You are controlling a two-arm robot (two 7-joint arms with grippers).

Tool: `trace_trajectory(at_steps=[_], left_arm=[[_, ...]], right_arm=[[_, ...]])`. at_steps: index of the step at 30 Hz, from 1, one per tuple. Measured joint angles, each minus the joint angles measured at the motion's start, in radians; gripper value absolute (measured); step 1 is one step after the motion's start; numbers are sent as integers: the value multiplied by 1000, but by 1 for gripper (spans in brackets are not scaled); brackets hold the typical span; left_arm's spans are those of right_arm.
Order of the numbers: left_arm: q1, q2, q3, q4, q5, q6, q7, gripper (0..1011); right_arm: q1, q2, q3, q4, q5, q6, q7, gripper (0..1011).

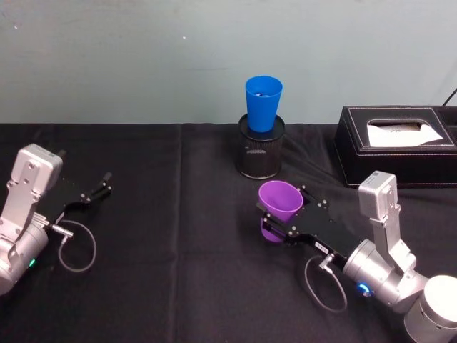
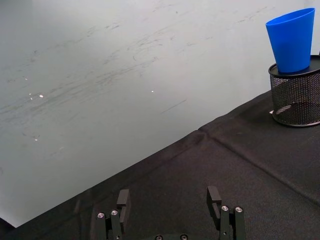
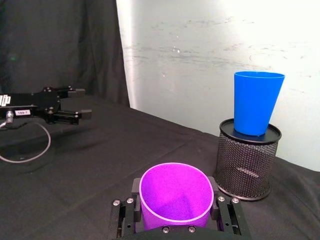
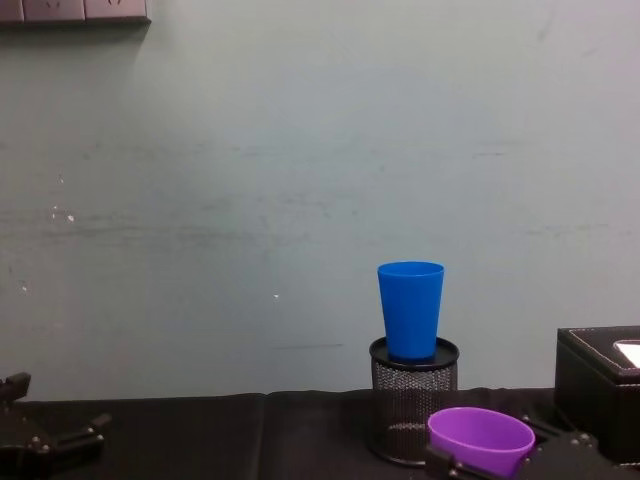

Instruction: Pick up one cup with a gripper and tap it against the other cup.

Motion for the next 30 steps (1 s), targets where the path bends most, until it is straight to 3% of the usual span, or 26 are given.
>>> trace_trajectory(at_steps=[9,30], left_arm=[[0,0,0,0,0,0,0,1000],[0,0,0,0,0,0,0,1000]], right_arm=[[-2,-14,3,24,-45,-41,-12,747],[2,-40,14,63,-78,-53,-13,747]])
